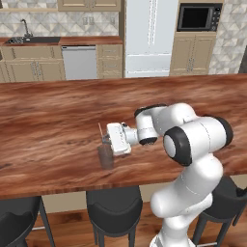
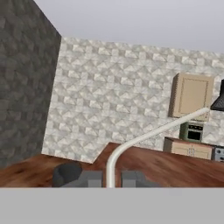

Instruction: Take a straw from the drawer in front and place it inside the glass cup on the dining counter.

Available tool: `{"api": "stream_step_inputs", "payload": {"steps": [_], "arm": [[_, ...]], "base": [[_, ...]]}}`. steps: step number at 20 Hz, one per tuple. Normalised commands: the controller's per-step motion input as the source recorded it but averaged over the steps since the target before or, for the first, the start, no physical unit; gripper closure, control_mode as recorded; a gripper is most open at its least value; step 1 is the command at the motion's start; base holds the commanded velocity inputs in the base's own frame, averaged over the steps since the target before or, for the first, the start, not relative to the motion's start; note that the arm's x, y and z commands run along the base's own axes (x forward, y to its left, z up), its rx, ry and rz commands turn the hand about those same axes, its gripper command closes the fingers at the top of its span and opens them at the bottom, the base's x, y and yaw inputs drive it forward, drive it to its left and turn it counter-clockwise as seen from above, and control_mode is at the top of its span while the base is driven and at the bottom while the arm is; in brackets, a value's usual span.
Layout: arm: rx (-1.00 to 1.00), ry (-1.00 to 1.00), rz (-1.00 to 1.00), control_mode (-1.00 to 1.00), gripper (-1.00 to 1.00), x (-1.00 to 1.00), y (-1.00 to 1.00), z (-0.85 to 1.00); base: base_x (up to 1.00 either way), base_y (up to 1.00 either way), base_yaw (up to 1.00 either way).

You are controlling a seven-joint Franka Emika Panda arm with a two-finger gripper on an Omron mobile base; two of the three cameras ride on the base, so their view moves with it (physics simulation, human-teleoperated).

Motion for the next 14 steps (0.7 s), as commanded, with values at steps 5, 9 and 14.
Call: {"api": "stream_step_inputs", "payload": {"steps": [5,9,14], "arm": [[0.0,-0.08,0.0,-1.0,1.0,-0.79,0.0,0.0],[0.0,-0.05,0.0,-1.0,1.0,-0.1,0.0,0.0],[0.0,-0.03,0.0,-1.0,-1.0,0.01,0.0,0.0]], "base": [[0.0,0.0,0.0],[0.0,0.0,0.0],[0.0,0.0,0.0]]}}
